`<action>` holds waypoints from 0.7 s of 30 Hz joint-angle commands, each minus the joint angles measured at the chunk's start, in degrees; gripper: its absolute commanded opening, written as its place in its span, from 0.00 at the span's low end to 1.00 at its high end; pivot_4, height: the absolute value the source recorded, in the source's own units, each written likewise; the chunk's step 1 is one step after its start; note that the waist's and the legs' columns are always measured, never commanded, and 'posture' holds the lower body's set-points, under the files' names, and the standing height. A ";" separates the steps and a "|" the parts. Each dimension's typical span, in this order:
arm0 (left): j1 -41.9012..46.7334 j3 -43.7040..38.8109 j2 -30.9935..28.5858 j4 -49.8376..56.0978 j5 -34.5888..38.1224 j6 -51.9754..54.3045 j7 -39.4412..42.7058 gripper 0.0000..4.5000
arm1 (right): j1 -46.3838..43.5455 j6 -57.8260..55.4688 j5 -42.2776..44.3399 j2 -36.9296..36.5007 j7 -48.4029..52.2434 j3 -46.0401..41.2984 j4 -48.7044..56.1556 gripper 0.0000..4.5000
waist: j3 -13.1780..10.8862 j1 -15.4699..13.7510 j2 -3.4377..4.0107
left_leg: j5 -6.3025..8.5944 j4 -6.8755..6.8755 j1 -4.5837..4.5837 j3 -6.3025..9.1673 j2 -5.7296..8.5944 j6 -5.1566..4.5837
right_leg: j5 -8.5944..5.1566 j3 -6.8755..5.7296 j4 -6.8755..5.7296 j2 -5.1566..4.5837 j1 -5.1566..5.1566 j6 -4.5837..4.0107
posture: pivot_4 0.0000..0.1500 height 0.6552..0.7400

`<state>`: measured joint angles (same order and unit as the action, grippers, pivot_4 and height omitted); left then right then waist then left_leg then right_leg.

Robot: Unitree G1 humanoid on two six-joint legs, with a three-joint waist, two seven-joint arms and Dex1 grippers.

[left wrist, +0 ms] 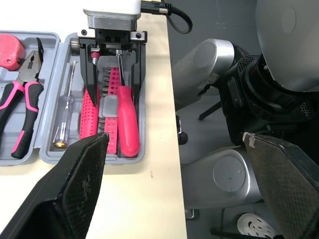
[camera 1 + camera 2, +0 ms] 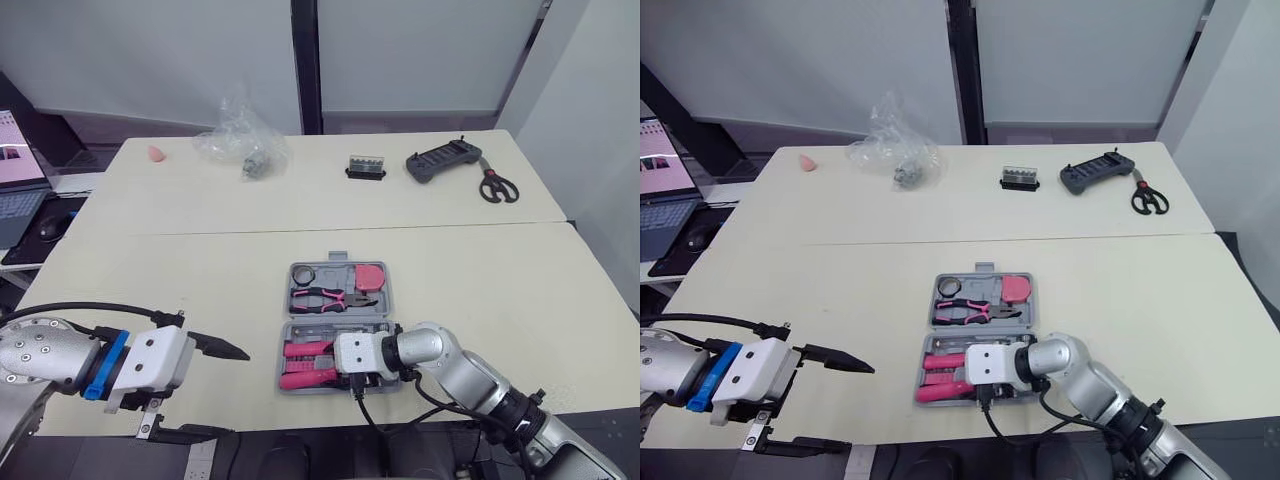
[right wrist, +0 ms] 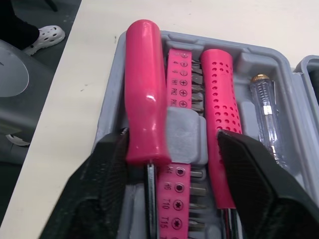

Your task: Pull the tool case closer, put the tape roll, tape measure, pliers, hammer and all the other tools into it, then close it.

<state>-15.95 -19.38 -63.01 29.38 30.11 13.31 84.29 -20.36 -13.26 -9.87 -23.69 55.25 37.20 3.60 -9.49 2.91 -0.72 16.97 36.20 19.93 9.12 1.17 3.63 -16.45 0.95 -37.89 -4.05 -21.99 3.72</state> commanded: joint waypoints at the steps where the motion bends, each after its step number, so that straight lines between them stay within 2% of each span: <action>1: 0.38 0.02 -0.21 0.47 0.22 0.11 -0.16 1.00 | 1.18 -2.64 0.30 -0.63 1.91 0.66 -0.38 0.88 | -0.01 -0.06 0.01 | 0.00 -0.01 0.00 0.00 0.00 0.00 | 0.00 0.00 0.00 0.00 0.00 0.00 | 1.00 1.00; 3: 0.36 -0.04 -0.22 0.54 0.25 0.19 -0.17 1.00 | 1.25 -3.80 0.92 -0.57 2.67 0.69 1.21 0.99 | -0.01 -0.07 0.01 | 0.00 -0.03 0.02 -0.01 0.00 0.00 | 0.00 0.01 0.02 0.00 -0.01 0.00 | 1.00 1.00; 9: 0.58 0.10 -0.17 0.50 0.20 0.20 -0.23 1.00 | 0.96 -9.83 3.66 -0.89 5.72 0.27 7.91 0.99 | -0.04 -0.07 0.02 | 0.01 -0.10 0.12 0.00 0.00 0.01 | -0.02 0.00 0.07 0.00 -0.11 0.00 | 1.00 1.00; 16: 0.66 0.17 -0.09 0.63 0.22 0.22 -0.33 1.00 | -2.97 -27.14 6.03 2.51 5.64 2.23 22.08 0.99 | -0.09 0.11 0.09 | 0.00 -0.10 0.20 0.02 -0.01 0.01 | -0.03 -0.01 -0.01 0.01 -0.24 -0.01 | 1.00 1.00; 21: 0.55 0.21 -0.05 0.81 0.22 0.25 -0.43 1.00 | -6.92 -36.07 7.90 3.59 4.73 3.03 27.04 0.99 | -0.10 0.01 0.10 | 0.00 -0.09 0.23 0.04 -0.01 0.02 | -0.03 -0.03 0.02 0.00 -0.24 -0.01 | 1.00 1.00</action>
<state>-15.58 -19.35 -63.01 29.36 30.11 13.49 84.10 -25.87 -46.60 -3.19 -20.61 60.38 40.31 27.18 -9.59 2.93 -0.62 16.97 36.11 20.21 9.17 1.17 3.65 -16.48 0.93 -37.87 -4.06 -22.26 3.72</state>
